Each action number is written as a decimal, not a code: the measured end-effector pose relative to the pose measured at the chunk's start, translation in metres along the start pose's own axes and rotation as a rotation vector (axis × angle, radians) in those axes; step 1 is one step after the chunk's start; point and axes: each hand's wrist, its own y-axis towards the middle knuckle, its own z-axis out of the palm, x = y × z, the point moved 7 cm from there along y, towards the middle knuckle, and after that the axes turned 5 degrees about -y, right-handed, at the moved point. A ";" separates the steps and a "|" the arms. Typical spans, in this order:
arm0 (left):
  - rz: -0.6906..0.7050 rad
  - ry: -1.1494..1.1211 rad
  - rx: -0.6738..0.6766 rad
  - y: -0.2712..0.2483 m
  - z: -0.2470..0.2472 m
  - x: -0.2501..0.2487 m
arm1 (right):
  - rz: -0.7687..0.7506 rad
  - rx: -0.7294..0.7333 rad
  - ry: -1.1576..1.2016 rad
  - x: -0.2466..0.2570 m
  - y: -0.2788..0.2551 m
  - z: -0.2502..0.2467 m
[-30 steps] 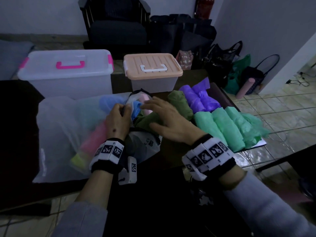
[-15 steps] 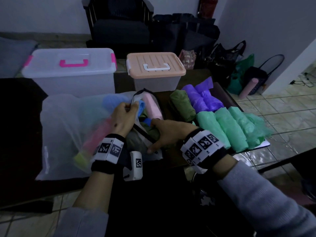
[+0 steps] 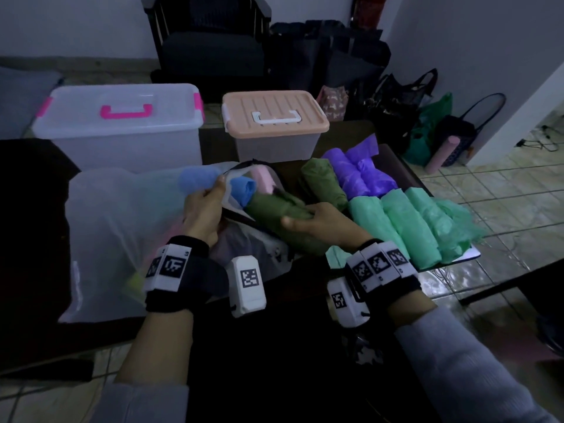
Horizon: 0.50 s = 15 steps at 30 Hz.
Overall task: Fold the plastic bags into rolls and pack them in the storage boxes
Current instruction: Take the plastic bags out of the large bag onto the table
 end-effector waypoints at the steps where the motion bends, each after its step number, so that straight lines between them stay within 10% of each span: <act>1: -0.006 0.009 -0.008 0.000 -0.003 0.003 | 0.027 -0.070 0.185 -0.005 -0.004 -0.006; 5: 0.071 0.231 0.035 0.001 -0.004 0.009 | 0.135 -0.416 0.499 -0.037 -0.019 -0.034; 10: 0.316 0.595 0.000 -0.015 0.005 0.002 | 0.229 -0.825 -0.048 -0.060 -0.052 -0.062; 15: 0.304 0.534 0.035 -0.020 0.007 0.006 | 0.324 -0.846 -0.542 -0.061 -0.070 -0.060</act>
